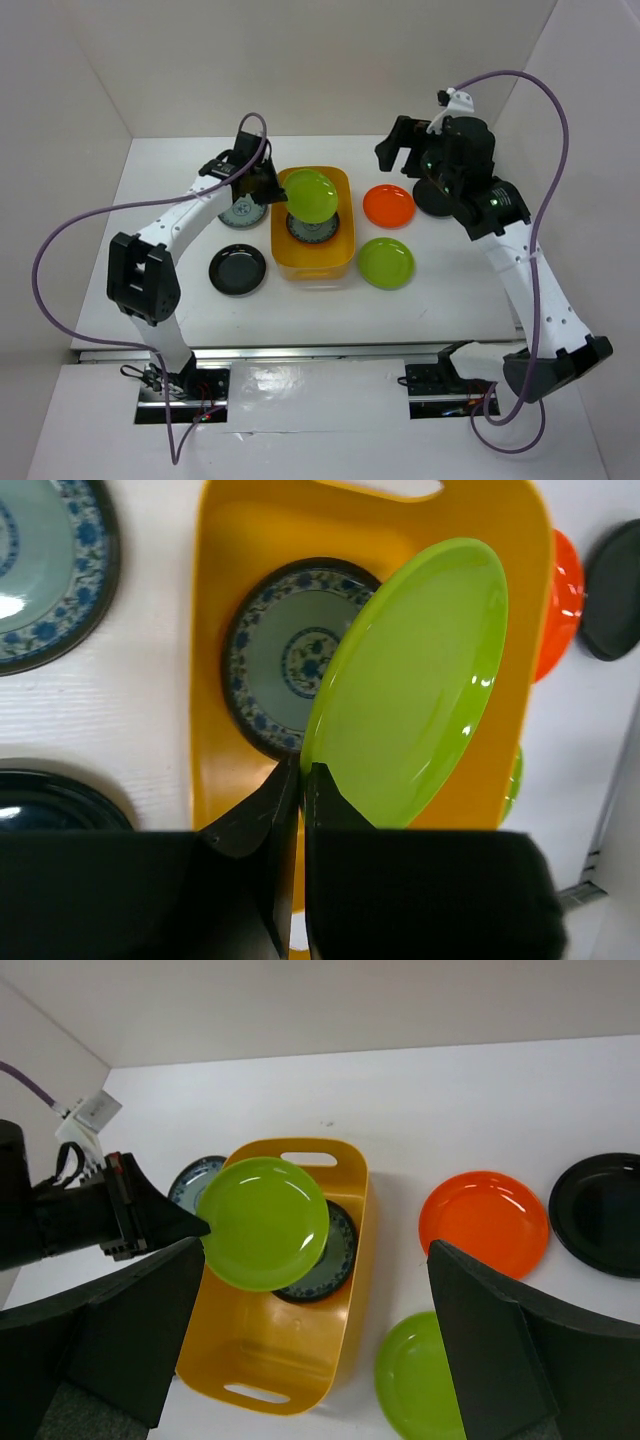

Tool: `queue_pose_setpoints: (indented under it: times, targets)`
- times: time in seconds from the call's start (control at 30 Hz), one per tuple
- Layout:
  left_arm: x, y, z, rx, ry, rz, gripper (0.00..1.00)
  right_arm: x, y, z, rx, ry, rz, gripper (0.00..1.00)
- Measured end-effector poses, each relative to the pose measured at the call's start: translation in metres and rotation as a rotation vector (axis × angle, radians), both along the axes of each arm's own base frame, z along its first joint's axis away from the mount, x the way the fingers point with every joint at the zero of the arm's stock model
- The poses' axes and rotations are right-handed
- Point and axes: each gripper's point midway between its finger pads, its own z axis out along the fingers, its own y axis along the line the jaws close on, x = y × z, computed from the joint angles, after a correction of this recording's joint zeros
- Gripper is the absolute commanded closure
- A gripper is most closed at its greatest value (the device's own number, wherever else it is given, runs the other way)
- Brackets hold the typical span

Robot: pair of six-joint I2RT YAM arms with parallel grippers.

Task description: Place the plates into the plastic bin on the countertop

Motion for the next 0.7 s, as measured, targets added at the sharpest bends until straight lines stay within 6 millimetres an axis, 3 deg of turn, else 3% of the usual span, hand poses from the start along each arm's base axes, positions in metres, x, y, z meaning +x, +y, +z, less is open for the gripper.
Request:
queue_pose_setpoints:
  times: [0.23, 0.47, 0.5, 0.57, 0.63, 0.67, 0.7]
  targets:
    - [0.007, 0.01, -0.023, 0.074, 0.035, 0.04, 1.0, -0.019, -0.014, 0.006, 0.025, -0.022, -0.015, 0.0]
    - [0.007, -0.002, -0.079, 0.145, 0.132, 0.004, 0.98, -0.017, -0.017, -0.013, 0.012, 0.019, -0.024, 0.0]
    - [0.005, -0.003, -0.085, 0.153, 0.146, -0.001, 0.94, -0.016, -0.018, -0.017, 0.01, 0.028, -0.028, 0.0]
    - [0.004, -0.005, -0.093, 0.164, 0.159, -0.005, 0.77, -0.015, -0.022, -0.025, 0.006, 0.045, -0.038, 0.0]
    - [0.004, -0.009, -0.091, 0.163, 0.154, -0.01, 0.61, -0.013, -0.025, -0.033, 0.005, 0.061, -0.043, 0.0]
    - [0.005, -0.01, -0.09, 0.163, 0.15, -0.01, 0.48, -0.013, -0.026, -0.039, 0.004, 0.074, -0.044, 0.0]
    - [0.006, -0.011, -0.087, 0.162, 0.142, -0.014, 0.43, -0.013, -0.028, -0.046, 0.004, 0.09, -0.049, 0.0]
